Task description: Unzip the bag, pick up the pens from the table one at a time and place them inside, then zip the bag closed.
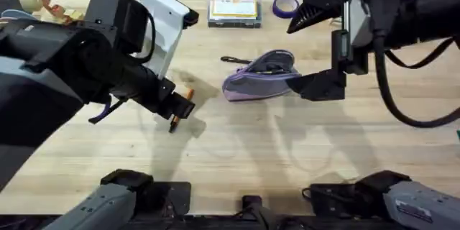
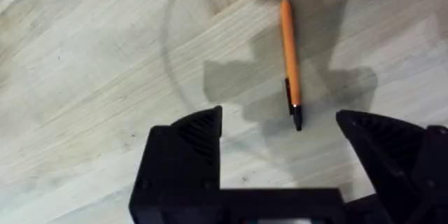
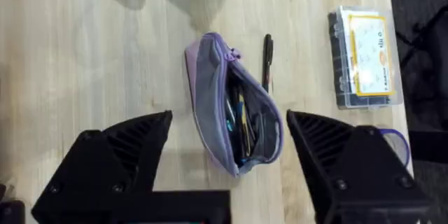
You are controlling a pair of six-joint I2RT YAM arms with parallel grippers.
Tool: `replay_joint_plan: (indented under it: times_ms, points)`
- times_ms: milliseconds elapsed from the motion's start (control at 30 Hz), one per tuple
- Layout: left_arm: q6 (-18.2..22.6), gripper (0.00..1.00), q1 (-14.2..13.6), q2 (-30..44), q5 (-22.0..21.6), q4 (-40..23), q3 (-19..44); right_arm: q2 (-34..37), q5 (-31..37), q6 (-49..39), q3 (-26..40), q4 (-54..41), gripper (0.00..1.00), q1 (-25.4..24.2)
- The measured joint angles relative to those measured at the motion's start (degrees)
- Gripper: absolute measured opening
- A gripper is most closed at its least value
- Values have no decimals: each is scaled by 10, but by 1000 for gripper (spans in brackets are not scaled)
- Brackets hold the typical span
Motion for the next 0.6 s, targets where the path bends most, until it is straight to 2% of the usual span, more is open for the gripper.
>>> replay_joint_plan:
  times_ms: [200, 433, 600]
  points:
    - [-5, 994, 0, 50, 0, 9, 0, 0, 0, 0, 0, -3, 997, 0]
    - [-46, 994, 0, 130, 0, 58, 0, 0, 0, 0, 0, -8, 997, 0]
    - [-58, 994, -8, 171, 0, 85, 0, 0, 0, 0, 0, -10, 998, 0]
